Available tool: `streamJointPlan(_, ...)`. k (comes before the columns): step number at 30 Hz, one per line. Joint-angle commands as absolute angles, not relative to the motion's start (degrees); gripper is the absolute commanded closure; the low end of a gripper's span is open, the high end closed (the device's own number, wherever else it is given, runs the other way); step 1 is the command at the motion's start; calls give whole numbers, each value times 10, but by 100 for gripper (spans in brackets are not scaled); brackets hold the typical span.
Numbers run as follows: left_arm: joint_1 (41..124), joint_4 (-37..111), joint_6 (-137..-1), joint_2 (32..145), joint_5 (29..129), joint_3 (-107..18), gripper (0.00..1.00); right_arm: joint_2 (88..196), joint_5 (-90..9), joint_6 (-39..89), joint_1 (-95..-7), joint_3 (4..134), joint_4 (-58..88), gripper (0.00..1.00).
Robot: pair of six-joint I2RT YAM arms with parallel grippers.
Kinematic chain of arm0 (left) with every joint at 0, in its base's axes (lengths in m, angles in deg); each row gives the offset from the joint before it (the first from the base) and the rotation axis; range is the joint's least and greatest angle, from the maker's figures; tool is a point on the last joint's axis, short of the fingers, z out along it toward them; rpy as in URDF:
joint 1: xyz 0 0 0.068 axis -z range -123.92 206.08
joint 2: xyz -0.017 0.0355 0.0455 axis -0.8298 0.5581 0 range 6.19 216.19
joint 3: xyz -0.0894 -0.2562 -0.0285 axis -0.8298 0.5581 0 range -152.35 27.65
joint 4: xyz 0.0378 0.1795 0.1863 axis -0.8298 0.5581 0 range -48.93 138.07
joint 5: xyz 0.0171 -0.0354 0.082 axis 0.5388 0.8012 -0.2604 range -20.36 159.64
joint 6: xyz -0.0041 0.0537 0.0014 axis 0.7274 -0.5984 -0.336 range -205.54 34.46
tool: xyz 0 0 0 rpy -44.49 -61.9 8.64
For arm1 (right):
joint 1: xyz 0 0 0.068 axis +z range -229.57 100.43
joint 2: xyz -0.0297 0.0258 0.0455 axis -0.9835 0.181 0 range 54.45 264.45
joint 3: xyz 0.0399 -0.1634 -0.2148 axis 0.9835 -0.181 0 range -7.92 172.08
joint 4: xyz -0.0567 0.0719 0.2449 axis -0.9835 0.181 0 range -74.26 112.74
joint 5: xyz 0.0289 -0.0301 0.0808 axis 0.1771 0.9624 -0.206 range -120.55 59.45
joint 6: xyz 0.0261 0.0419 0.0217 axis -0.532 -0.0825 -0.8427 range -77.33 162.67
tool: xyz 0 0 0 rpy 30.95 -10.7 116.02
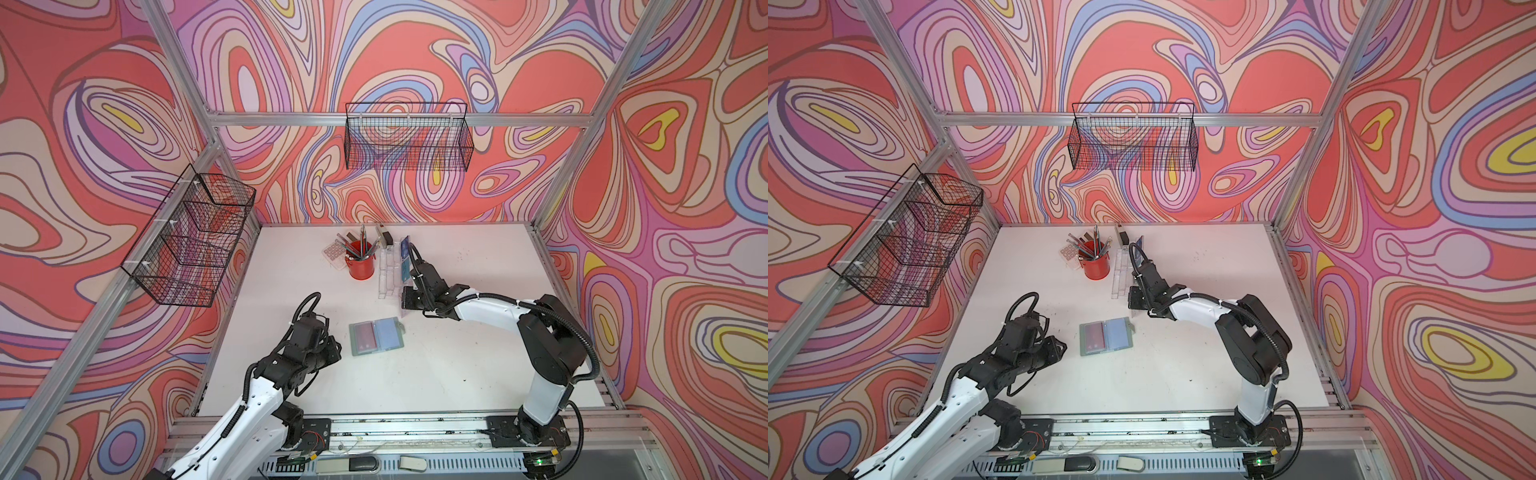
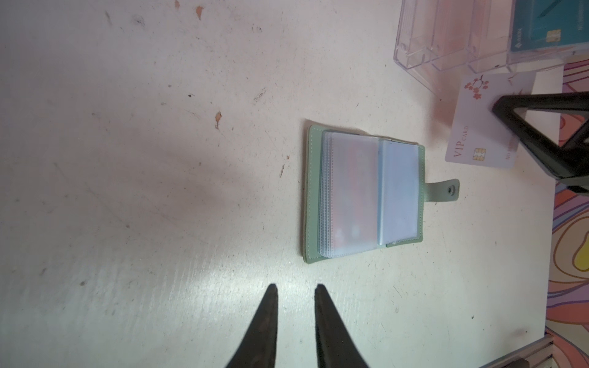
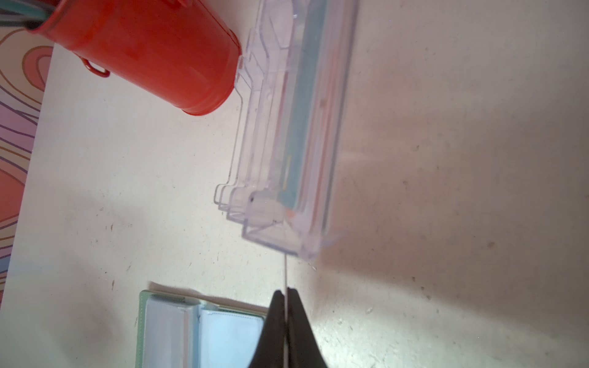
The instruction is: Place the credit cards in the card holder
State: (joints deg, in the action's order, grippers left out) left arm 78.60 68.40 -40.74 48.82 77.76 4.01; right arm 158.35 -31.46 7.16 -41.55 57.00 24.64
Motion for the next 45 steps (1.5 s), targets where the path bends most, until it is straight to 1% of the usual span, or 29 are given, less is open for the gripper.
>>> streamJointPlan(1, 786, 662, -407, 492, 793, 52, 73, 1560, -298, 84, -431, 583, 261, 100)
streamJointPlan(3, 785, 653, -408, 493, 802, 57, 72, 1557, -296, 85, -440, 580, 265, 100)
streamJointPlan(6, 785, 641, -408, 491, 812, 62, 66, 1557, -300, 86, -453, 576, 263, 100)
streamJointPlan(9, 785, 630, -405, 481, 816, 68, 53, 1557, -305, 88, -461, 573, 262, 100)
streamJointPlan(11, 785, 627, -401, 471, 812, 72, 47, 1535, -315, 92, -461, 570, 263, 100)
streamJointPlan(13, 786, 622, -398, 461, 812, 77, 42, 1520, -316, 90, -461, 559, 262, 100)
streamJointPlan(16, 785, 611, -387, 456, 804, 85, 37, 1483, -332, 82, -459, 525, 244, 100)
streamJointPlan(18, 785, 610, -381, 464, 801, 85, 38, 1455, -361, 67, -455, 494, 215, 100)
streamJointPlan(19, 785, 606, -382, 472, 807, 85, 40, 1438, -364, 59, -444, 477, 199, 100)
streamJointPlan(23, 785, 566, -387, 517, 847, 87, 47, 1409, -310, 37, -364, 448, 160, 100)
streamJointPlan(27, 786, 519, -388, 574, 865, 91, 56, 1428, -318, -2, -321, 409, 56, 100)
streamJointPlan(30, 785, 504, -387, 604, 862, 91, 59, 1469, -340, -23, -312, 402, -13, 100)
streamJointPlan(33, 785, 499, -389, 610, 850, 91, 59, 1509, -358, -36, -312, 404, -65, 100)
streamJointPlan(39, 785, 490, -404, 605, 844, 94, 59, 1586, -386, -61, -311, 413, -122, 100)
streamJointPlan(45, 785, 477, -406, 625, 842, 92, 59, 1620, -395, -75, -305, 411, -150, 100)
